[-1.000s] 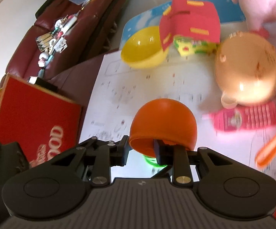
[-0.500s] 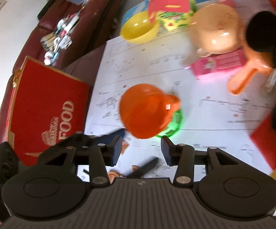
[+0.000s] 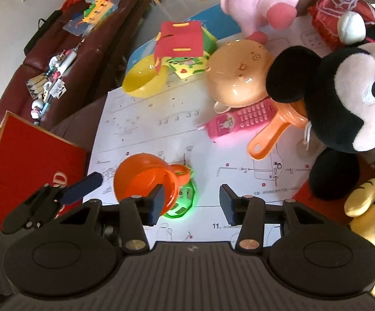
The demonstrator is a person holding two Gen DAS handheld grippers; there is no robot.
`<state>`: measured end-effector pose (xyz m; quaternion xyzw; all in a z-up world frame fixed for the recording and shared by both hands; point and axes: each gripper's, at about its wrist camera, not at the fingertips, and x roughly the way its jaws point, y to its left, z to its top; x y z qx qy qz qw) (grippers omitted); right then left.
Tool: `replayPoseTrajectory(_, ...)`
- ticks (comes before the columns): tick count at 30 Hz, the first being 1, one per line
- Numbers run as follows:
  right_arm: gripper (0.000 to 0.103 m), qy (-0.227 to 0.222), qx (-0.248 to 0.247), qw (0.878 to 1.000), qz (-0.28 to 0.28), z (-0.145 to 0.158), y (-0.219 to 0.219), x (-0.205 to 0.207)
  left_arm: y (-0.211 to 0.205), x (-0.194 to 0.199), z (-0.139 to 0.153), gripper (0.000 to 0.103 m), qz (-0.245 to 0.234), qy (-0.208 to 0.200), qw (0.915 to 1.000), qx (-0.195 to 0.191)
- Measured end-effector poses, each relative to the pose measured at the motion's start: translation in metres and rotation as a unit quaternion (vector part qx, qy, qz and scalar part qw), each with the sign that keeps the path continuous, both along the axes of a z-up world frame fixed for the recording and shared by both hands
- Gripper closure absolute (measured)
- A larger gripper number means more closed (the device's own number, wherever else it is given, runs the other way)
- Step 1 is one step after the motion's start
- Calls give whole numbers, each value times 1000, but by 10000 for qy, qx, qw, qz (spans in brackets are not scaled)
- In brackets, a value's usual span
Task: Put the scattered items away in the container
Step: 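Close the right tool on the orange cup while the left tool grips it too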
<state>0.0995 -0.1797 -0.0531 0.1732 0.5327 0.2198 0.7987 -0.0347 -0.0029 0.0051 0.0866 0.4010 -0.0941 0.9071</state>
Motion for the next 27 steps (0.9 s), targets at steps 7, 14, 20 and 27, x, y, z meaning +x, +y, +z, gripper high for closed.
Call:
replayPoseTrajectory(7, 54, -269, 91, 9995, 127, -4, 11, 0, 28, 16, -12, 81, 257, 516, 9966, -587)
replayPoseTrajectory(14, 54, -284, 53, 9993, 236, -7, 26, 3, 41, 24, -21, 86, 265, 888, 9905, -1014)
replayPoseTrajectory(20, 55, -227, -148, 9992, 280, -10, 38, 5, 33, 21, -24, 79, 127, 923, 9922, -828)
replayPoseTrajectory(27, 75, 45, -365, 9992, 185, -22, 42, 4, 34, 18, -15, 48, 398, 684, 9953, -550)
